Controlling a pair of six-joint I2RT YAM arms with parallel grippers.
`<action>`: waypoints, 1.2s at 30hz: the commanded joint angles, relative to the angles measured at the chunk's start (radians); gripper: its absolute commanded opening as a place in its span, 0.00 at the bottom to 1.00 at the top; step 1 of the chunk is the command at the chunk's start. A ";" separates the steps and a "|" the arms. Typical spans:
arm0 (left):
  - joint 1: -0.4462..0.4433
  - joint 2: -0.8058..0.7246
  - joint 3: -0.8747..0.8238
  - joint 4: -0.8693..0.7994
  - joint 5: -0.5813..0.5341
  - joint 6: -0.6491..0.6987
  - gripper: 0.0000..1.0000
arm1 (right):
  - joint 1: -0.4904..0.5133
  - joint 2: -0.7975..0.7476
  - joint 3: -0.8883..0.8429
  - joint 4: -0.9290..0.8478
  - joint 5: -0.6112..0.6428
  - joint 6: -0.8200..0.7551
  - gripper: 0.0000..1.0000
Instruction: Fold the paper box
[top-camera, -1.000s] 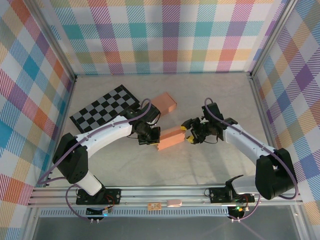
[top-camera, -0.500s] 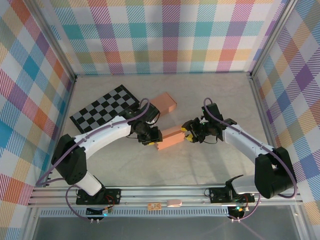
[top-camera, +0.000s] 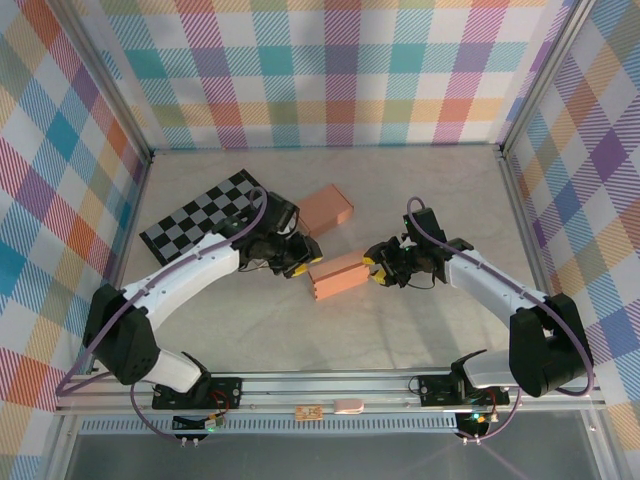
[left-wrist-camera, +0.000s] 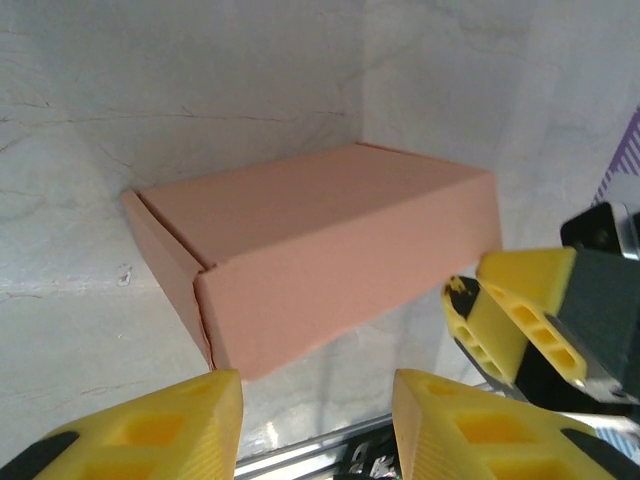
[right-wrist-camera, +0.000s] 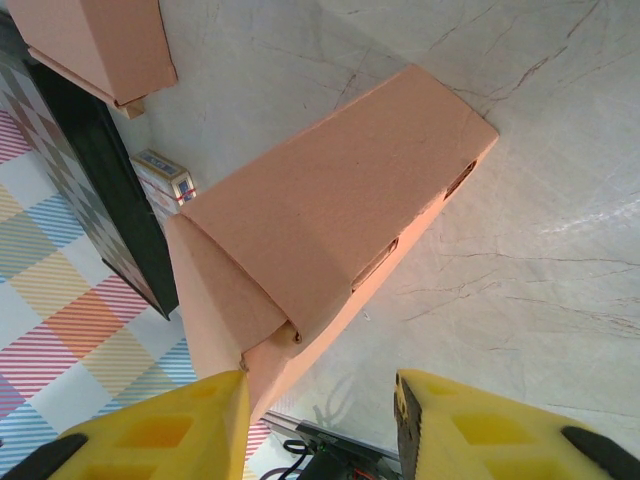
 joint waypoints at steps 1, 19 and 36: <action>0.012 0.013 -0.027 0.020 0.026 -0.029 0.43 | -0.008 0.001 -0.019 -0.029 0.024 -0.014 0.42; 0.022 0.030 -0.142 0.085 0.035 -0.024 0.32 | -0.009 0.000 -0.024 -0.035 0.023 -0.013 0.41; 0.021 0.016 -0.198 0.095 0.026 -0.013 0.15 | -0.008 -0.025 0.121 -0.135 0.080 -0.098 0.50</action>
